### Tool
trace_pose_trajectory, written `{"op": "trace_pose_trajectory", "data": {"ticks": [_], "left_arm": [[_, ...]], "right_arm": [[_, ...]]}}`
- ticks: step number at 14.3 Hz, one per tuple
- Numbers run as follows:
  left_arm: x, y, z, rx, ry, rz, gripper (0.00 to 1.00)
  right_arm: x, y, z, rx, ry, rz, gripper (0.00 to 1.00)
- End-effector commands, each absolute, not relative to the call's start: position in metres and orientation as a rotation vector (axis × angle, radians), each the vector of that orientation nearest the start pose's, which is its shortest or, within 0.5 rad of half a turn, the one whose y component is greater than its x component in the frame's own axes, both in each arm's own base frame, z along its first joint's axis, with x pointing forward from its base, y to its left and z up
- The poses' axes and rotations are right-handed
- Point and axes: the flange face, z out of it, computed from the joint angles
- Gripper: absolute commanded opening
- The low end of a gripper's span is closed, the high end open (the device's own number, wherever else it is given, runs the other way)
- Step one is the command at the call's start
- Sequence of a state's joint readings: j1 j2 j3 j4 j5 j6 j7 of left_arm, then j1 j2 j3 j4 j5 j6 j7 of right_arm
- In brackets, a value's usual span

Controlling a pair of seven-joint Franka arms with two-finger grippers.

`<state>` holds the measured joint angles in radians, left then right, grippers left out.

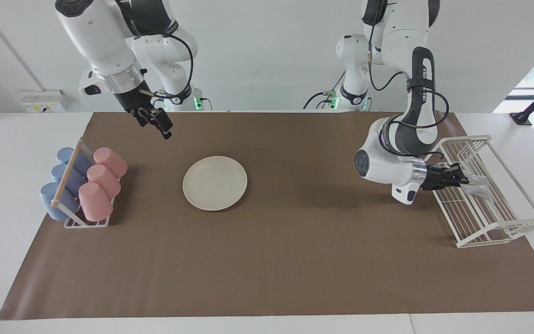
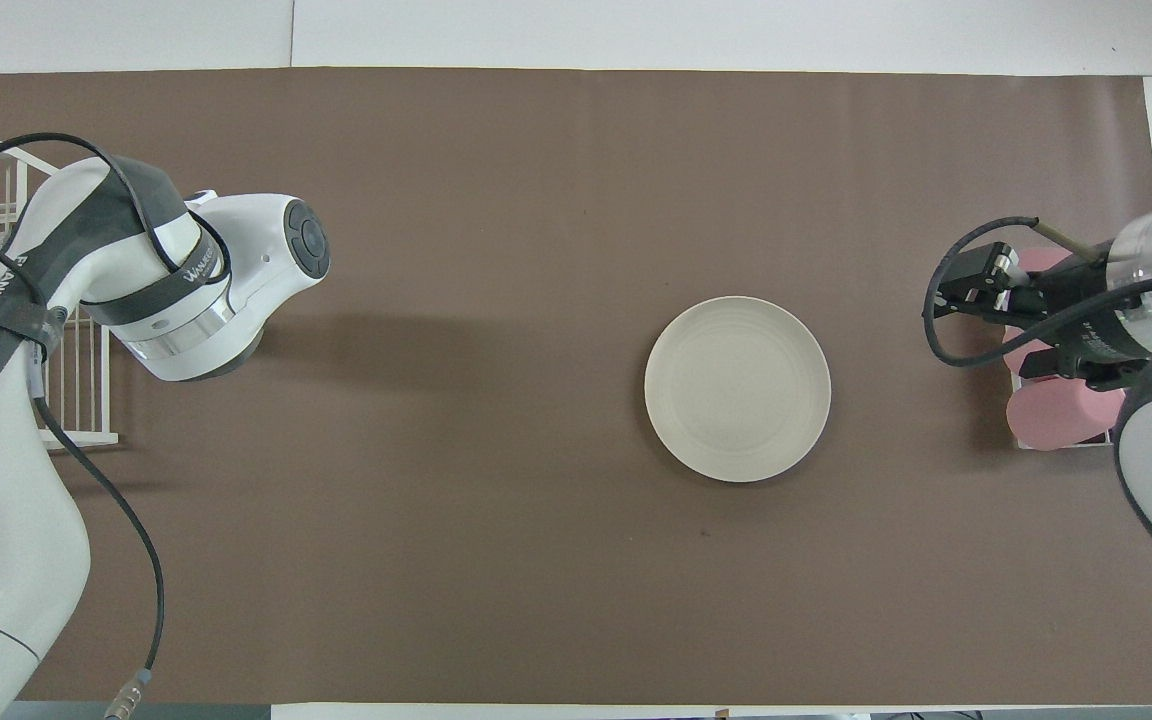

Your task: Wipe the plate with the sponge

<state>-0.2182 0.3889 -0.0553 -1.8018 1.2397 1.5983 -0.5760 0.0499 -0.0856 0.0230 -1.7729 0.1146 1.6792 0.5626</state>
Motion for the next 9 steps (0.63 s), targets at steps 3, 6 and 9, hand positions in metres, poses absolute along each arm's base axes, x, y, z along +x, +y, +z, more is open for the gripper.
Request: {"op": "trace_pose_trajectory", "data": {"ticks": [3, 6, 9], "left_arm": [[0.615, -0.065, 0.358, -1.889, 0.14, -0.046, 0.97], [0.616, -0.071, 0.363, -1.927, 0.121, -0.044, 1.0], [0.624, -0.083, 0.407, -2.133, 0.034, -0.055, 1.0]], "right_arm": [[0.524, 0.038, 0.584, -3.013, 0.387, 0.051, 1.0], [0.525, 0.026, 0.587, -3.1, 0.229, 0.025, 1.0], [0.523, 0.02, 0.599, -3.127, 0.204, 0.033, 1.0]]}}
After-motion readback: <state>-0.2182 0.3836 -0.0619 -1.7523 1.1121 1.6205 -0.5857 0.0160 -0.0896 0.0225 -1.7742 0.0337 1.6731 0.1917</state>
